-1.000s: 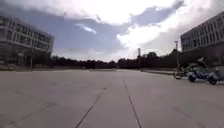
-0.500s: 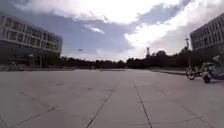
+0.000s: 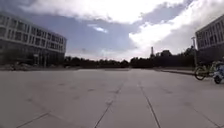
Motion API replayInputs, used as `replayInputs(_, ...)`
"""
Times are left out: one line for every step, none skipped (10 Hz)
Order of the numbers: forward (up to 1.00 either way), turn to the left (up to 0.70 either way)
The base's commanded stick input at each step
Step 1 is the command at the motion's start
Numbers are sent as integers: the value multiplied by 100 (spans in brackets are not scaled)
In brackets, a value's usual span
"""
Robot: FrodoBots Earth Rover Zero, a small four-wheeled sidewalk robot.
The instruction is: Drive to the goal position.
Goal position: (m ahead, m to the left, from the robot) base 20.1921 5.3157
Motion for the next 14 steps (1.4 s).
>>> replayInputs(50,17)
replayInputs(50,17)
replayInputs(50,17)
replayInputs(50,17)
replayInputs(50,17)
replayInputs(50,17)
replayInputs(50,17)
replayInputs(50,17)
replayInputs(50,17)
replayInputs(50,17)
replayInputs(50,17)
replayInputs(50,17)
replayInputs(50,17)
replayInputs(50,18)
